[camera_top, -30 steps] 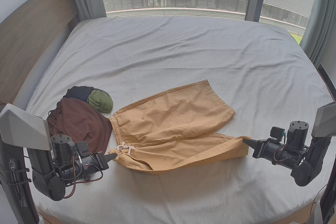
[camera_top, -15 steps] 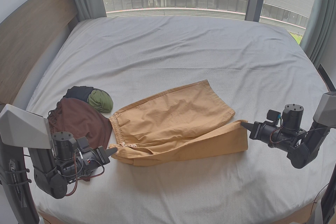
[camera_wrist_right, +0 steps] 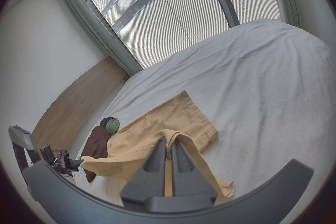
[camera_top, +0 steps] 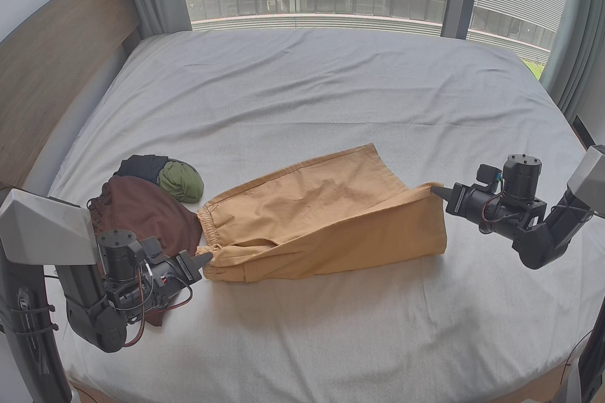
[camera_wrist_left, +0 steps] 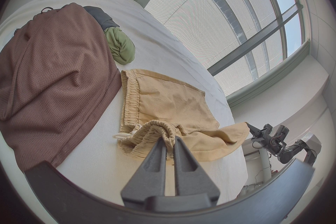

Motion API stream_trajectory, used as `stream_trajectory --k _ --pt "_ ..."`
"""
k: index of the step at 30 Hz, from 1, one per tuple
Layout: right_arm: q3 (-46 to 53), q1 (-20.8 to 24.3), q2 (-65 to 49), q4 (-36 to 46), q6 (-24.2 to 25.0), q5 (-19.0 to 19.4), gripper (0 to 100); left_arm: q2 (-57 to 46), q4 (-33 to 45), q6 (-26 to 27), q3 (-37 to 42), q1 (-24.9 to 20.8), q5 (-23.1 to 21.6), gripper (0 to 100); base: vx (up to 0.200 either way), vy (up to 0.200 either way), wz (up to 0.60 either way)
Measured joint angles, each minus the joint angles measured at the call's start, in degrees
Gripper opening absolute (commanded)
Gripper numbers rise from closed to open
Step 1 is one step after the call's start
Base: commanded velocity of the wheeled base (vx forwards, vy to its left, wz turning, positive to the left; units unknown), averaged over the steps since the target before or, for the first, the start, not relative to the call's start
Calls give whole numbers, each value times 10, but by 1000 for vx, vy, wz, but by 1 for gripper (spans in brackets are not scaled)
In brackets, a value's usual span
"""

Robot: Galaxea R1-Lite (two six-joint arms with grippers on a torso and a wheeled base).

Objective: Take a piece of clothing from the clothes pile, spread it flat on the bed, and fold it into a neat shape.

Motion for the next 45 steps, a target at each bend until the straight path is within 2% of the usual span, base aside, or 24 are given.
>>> stream_trajectory --k 15,33,45 --pt "-173 -2 9 150 -2 0 0 5 0 -20 -23 -1 23 0 0 0 0" --pt "-341 3 71 255 -2 0 0 15 1 -53 -60 2 62 0 0 0 0" --pt "-433 8 104 310 -2 0 0 23 1 -69 -73 4 71 0 0 0 0"
